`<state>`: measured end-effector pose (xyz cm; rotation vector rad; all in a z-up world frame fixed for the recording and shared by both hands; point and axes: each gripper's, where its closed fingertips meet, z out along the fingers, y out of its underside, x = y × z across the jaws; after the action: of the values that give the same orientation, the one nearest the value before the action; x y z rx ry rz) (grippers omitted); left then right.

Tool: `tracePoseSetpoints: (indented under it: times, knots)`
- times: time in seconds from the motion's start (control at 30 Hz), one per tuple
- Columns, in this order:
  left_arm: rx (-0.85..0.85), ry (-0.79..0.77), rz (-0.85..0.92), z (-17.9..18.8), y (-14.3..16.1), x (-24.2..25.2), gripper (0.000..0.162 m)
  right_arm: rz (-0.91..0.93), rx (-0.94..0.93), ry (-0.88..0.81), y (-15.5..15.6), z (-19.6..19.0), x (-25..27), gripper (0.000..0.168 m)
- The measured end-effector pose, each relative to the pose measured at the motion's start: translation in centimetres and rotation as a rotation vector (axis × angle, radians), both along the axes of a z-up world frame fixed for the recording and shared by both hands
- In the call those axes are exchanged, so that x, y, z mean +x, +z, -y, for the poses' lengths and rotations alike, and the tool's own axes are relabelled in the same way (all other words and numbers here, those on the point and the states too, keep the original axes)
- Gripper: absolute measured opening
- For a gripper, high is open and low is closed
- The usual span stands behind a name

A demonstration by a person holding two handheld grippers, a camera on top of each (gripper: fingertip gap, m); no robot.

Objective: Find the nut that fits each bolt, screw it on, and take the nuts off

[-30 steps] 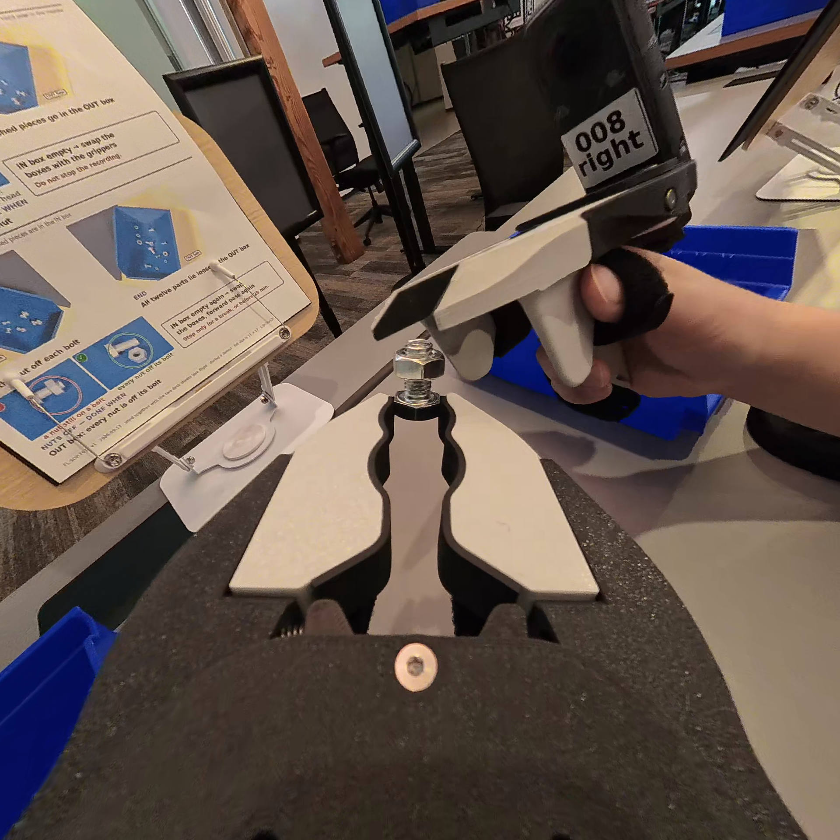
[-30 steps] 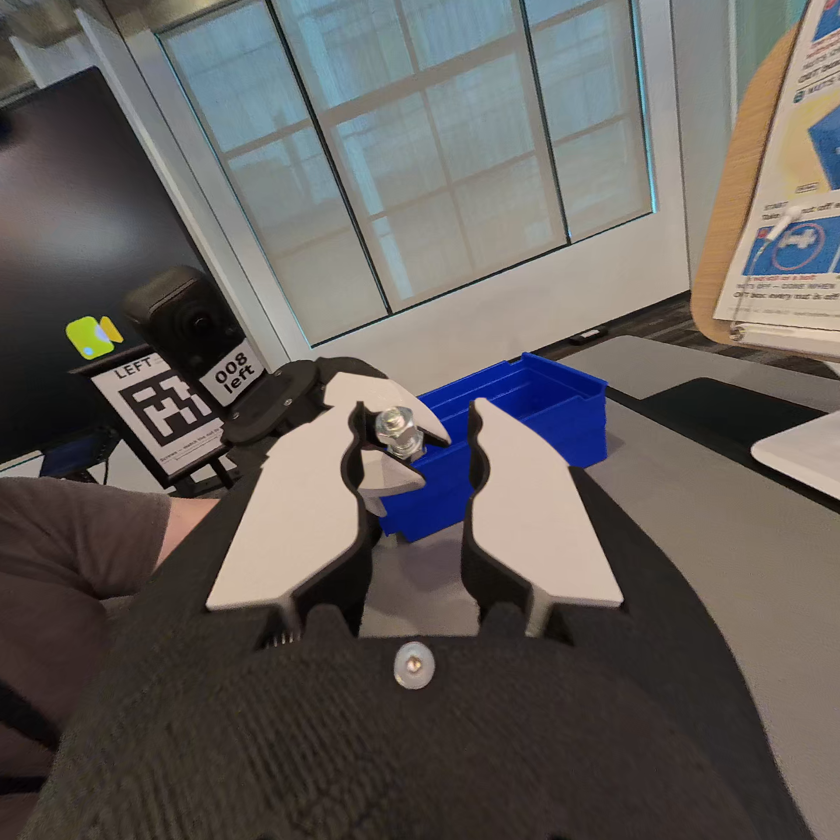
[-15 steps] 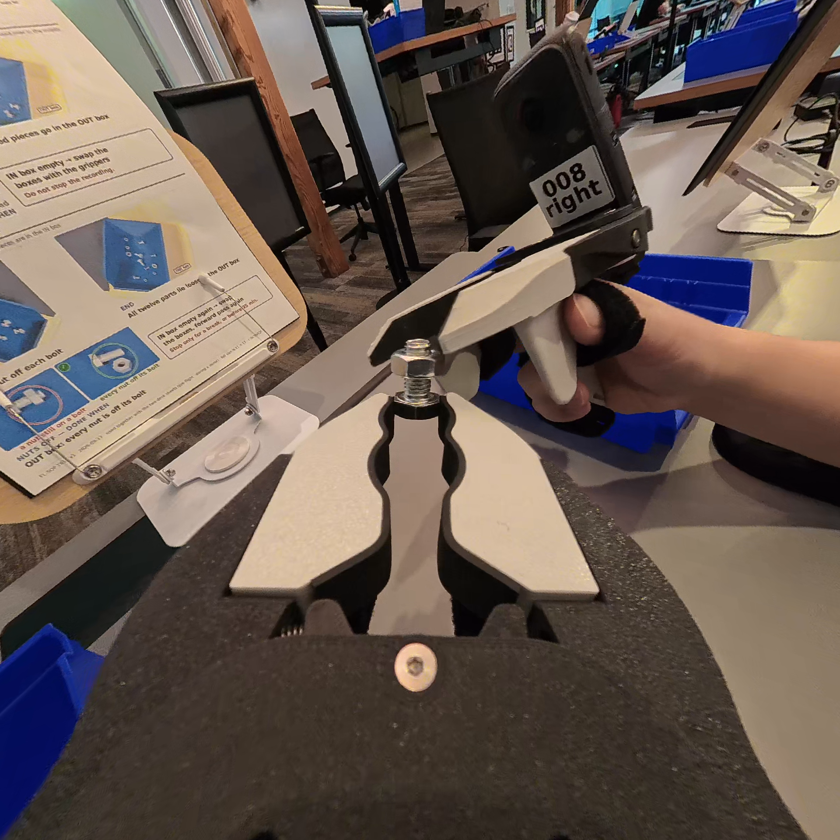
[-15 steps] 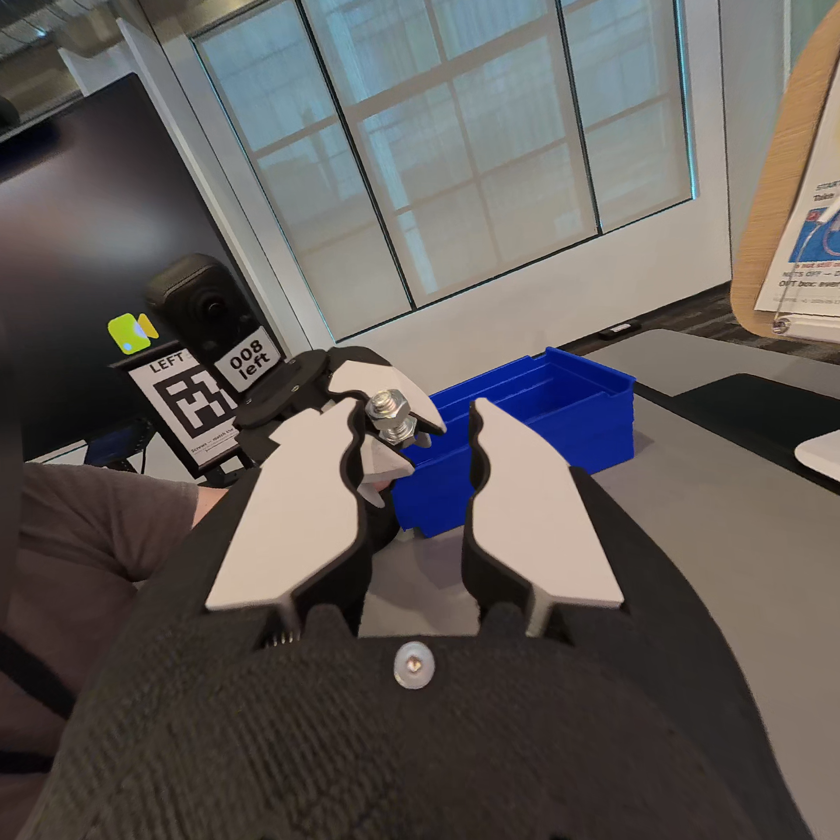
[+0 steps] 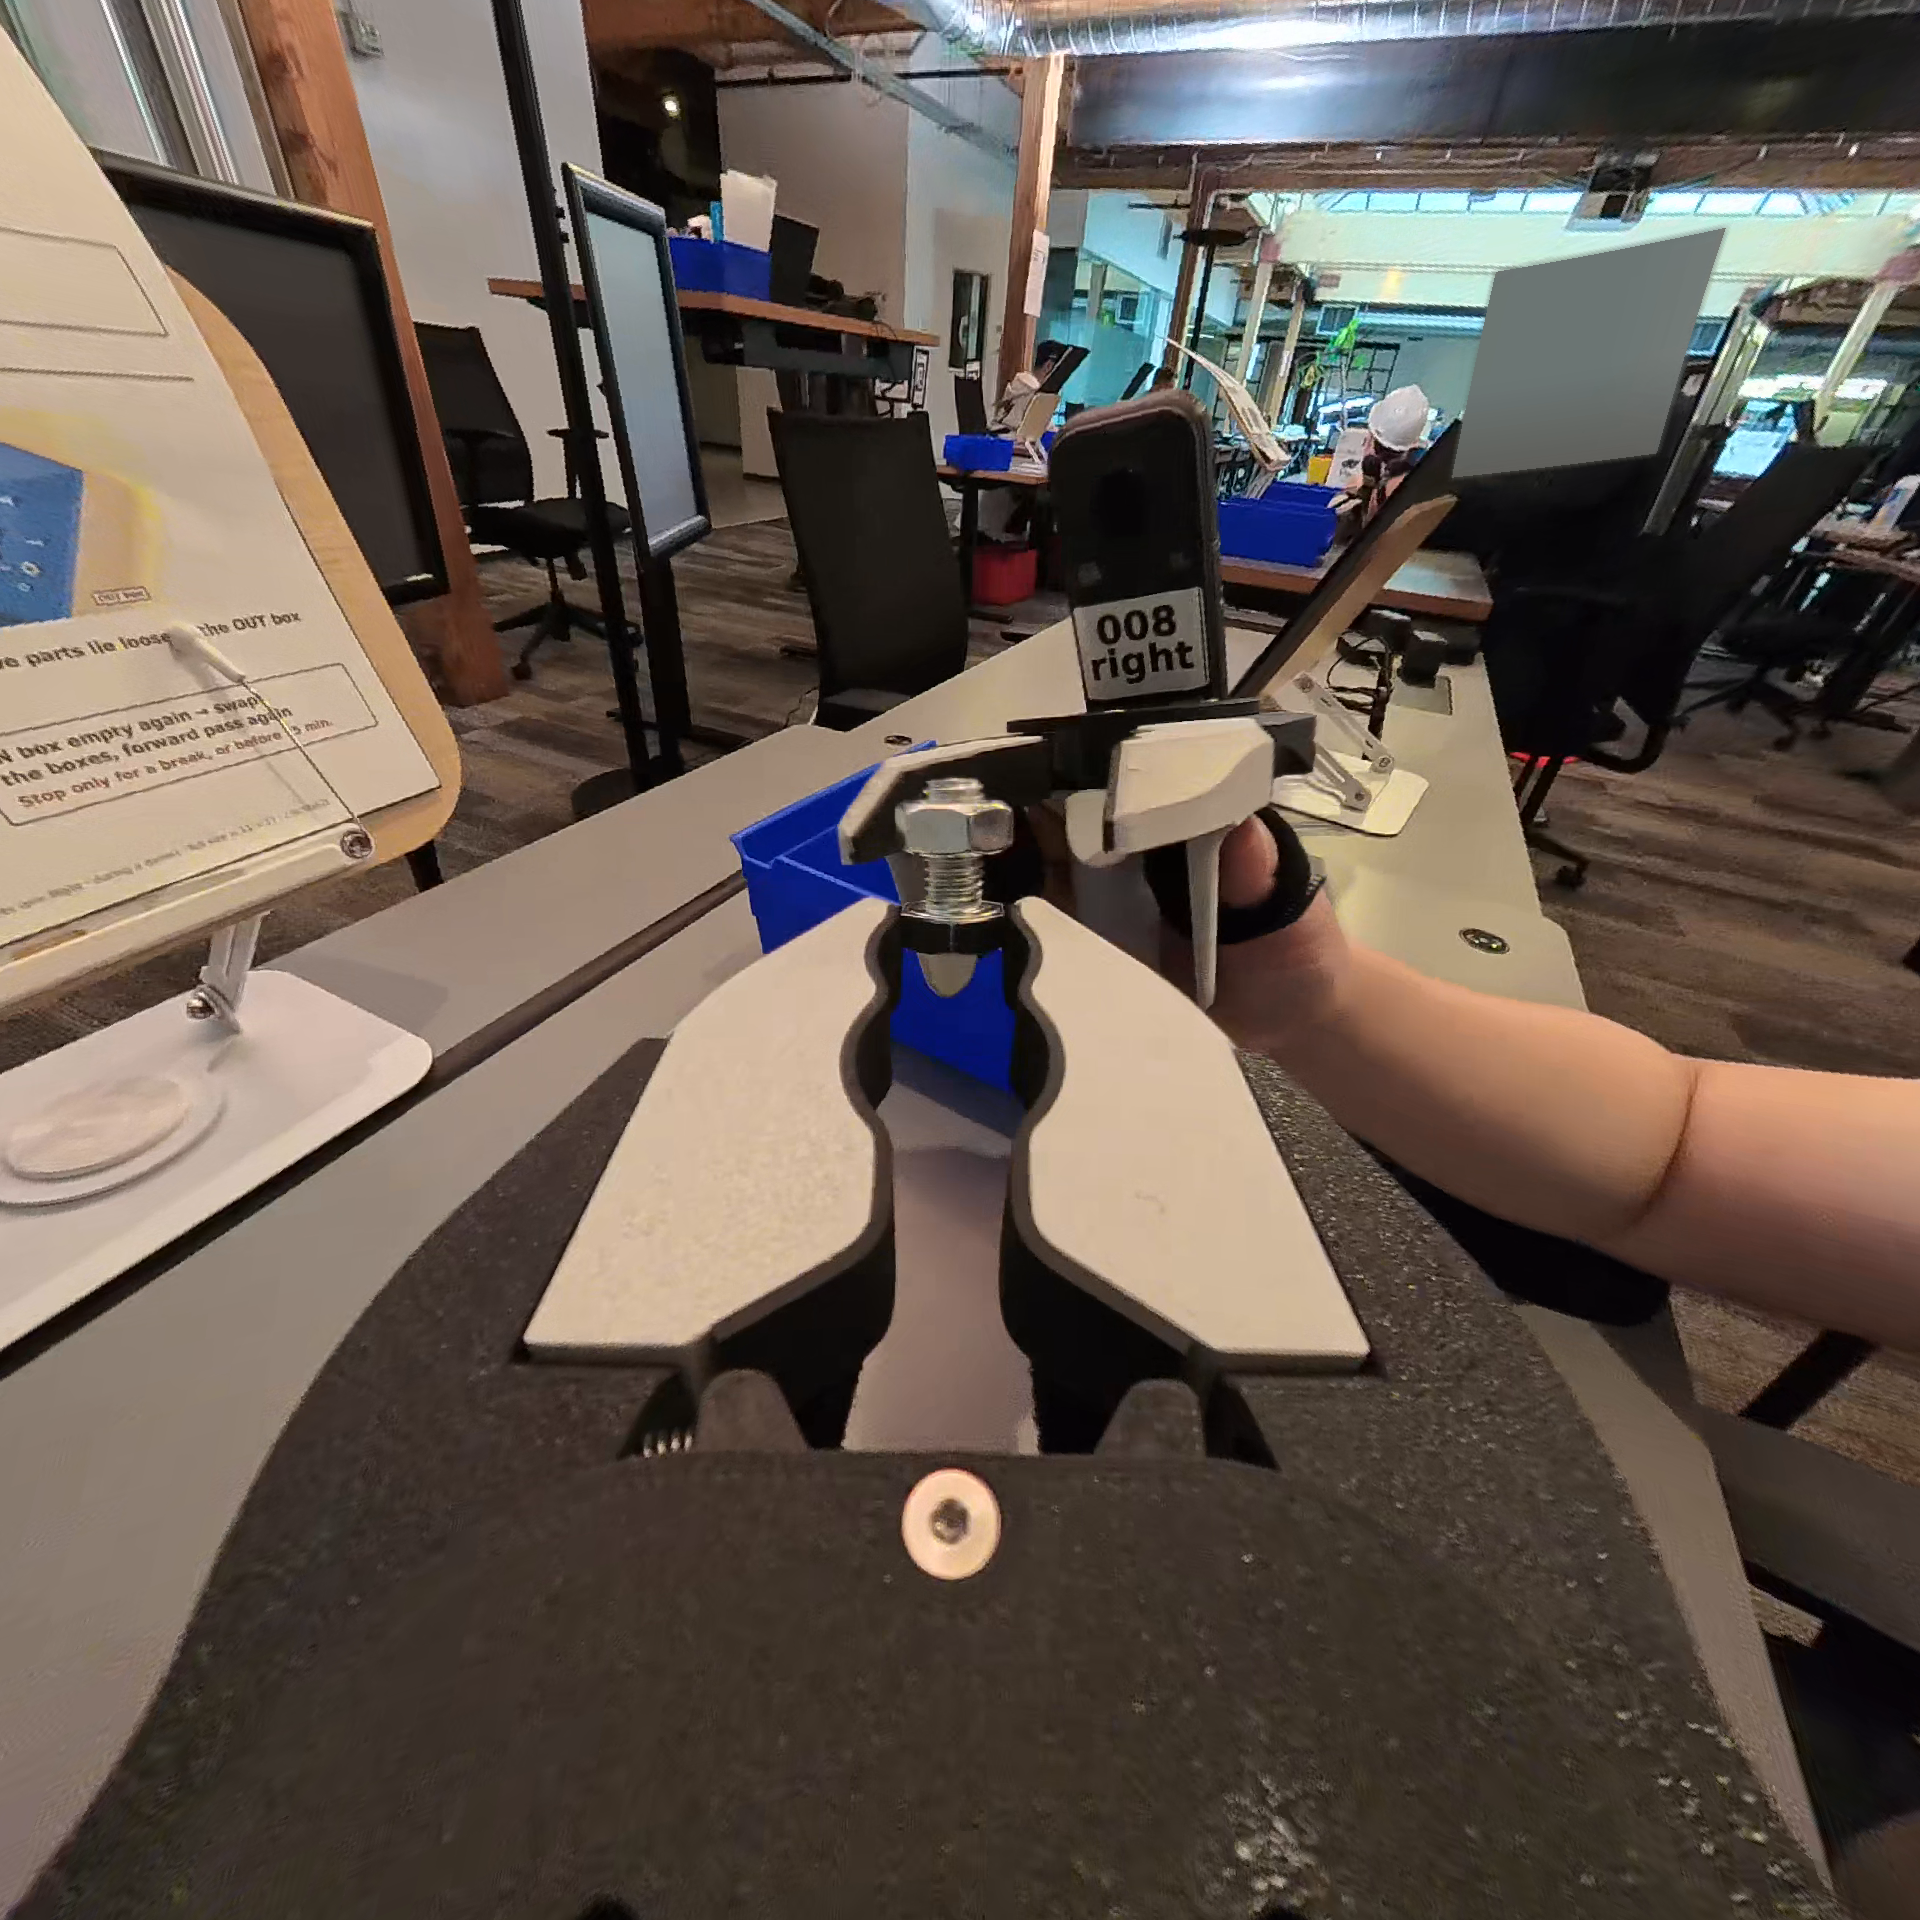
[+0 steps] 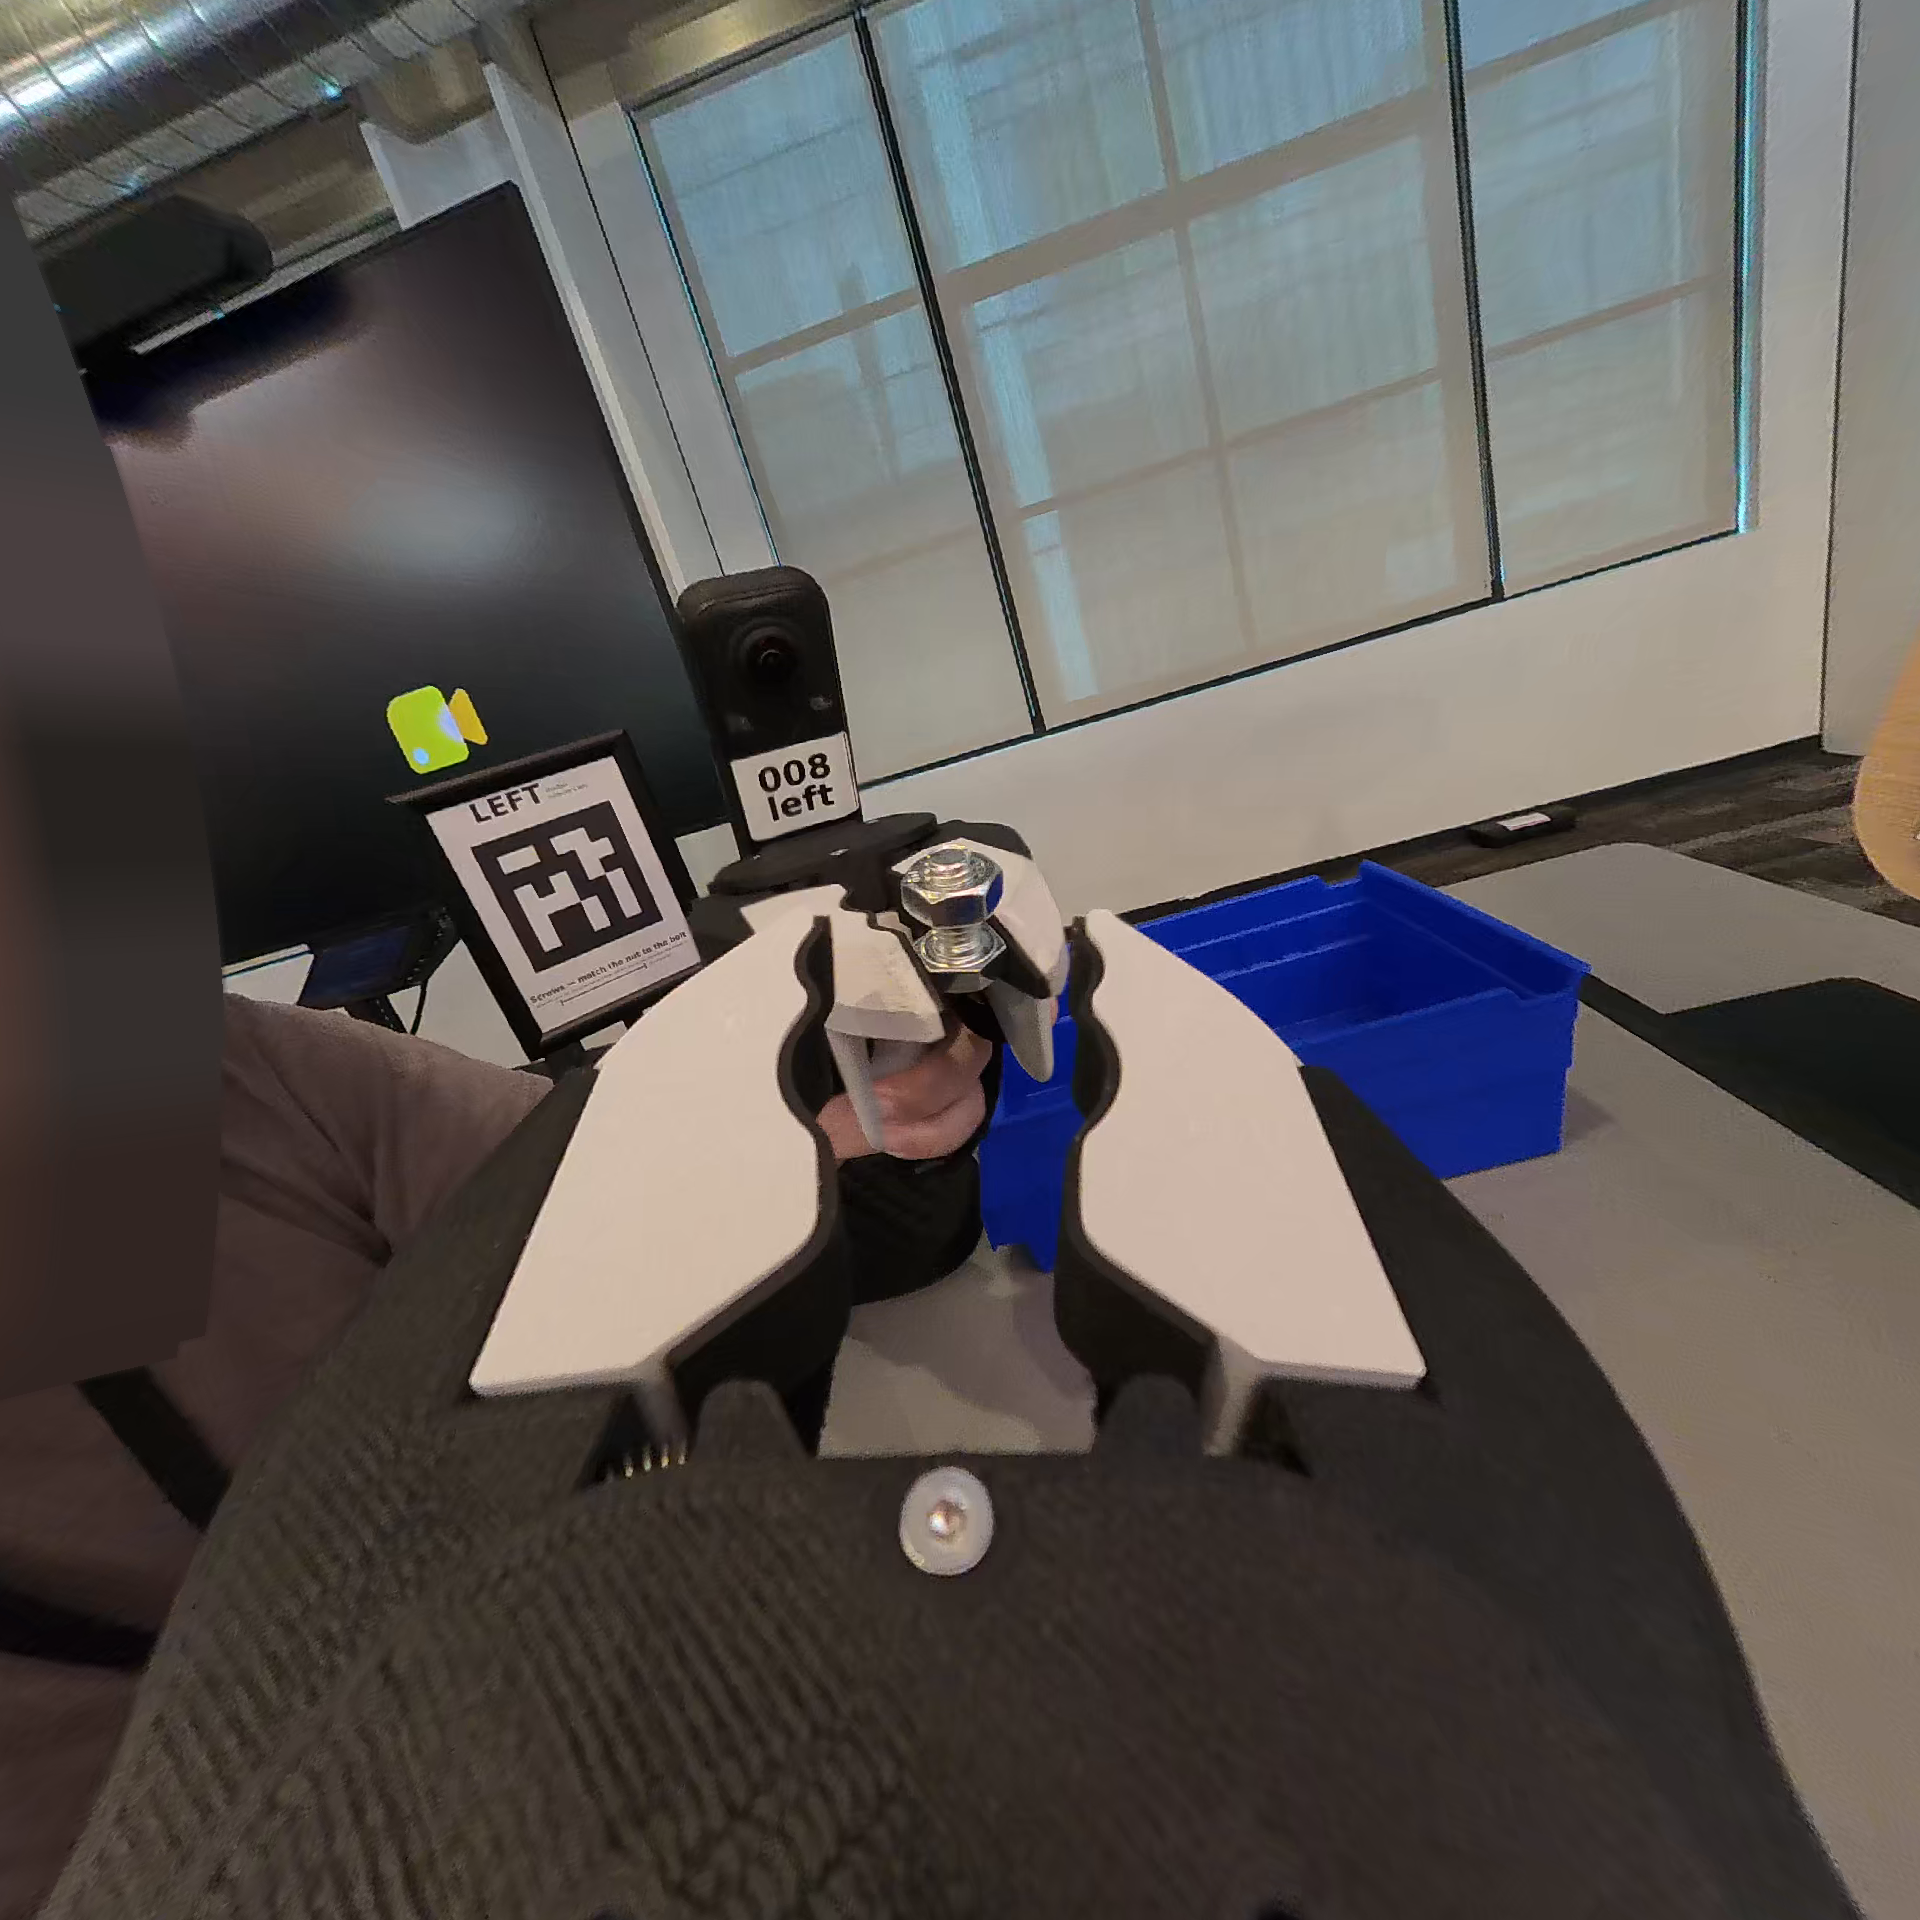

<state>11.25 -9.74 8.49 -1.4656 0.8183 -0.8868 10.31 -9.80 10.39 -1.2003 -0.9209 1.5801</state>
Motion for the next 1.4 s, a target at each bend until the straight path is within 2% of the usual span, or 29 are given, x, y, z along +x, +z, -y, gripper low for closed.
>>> tracePoseSetpoints:
  times: [0.17, 0.33, 0.83, 0.93, 1.03, 1.27, 1.4]
  knots:
    - [0.059, -0.015, -0.002, 0.8, 0.8, 0.2, 0.017, -0.02, -0.006, 0.001, 0.8, 0.7, 0.0, 0.034]
    - [0.081, -0.051, 0.004, 1.7, 1.1, 0.6, 0.018, -0.014, 0.065, -0.018, 1.7, 1.7, 0.1, 0.018]
    - [0.108, -0.091, -0.036, 2.3, 1.0, 0.8, 0.018, 0.029, 0.155, -0.023, 1.9, 2.5, 0.1, 0.017]
    - [0.1, -0.113, -0.026, 2.7, 1.2, 1.0, 0.018, 0.014, 0.162, -0.03, 2.2, 2.7, 0.0, 0.034]
    - [0.098, -0.134, -0.014, 3.1, 1.3, 1.2, 0.018, 0.042, 0.189, -0.049, 1.9, 2.7, -0.2, 0.034]
    - [0.059, -0.293, 0.102, 5.3, 2.8, 1.5, 0.018, -0.054, 0.147, 0.091, 2.8, 3.6, 0.9, 0.032]
    - [0.052, -0.311, 0.089, 5.6, 2.8, 1.6, 0.018, -0.083, 0.142, 0.125, 3.3, 4.1, 1.1, 0.033]
